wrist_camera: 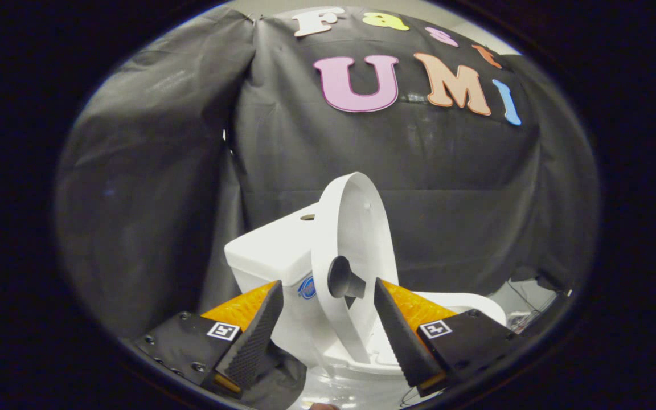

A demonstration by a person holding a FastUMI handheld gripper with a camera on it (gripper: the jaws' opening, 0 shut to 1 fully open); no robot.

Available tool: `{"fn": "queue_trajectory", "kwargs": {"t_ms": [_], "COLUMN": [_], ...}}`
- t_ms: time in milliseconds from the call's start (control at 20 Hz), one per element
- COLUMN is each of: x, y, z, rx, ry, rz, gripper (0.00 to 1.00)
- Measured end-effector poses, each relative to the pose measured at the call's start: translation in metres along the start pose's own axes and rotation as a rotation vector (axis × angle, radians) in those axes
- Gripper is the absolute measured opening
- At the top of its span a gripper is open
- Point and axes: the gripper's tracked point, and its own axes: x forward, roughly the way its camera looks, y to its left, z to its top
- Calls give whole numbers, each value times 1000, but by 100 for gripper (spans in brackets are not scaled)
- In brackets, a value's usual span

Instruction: Open the toilet lid.

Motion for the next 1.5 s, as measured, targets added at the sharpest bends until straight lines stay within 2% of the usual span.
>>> {"fn": "queue_trajectory", "kwargs": {"t_ms": [250, 550, 900, 1100, 1250, 1400, 1500], "x": [-39, -73, -100, -110, -114, -115, -115], "y": [-53, -118, -193, -238, -248, -237, -239], "z": [15, 48, 68, 59, 58, 67, 55], "rx": [85, 85, 63, -40, -77, -53, -73], "ry": [-55, -116, -171, -131, -120, -198, -231], "rz": [-12, -54, -80, -108, -65, 21, 24], "gripper": [98, 98, 98, 98, 98, 98, 99]}}
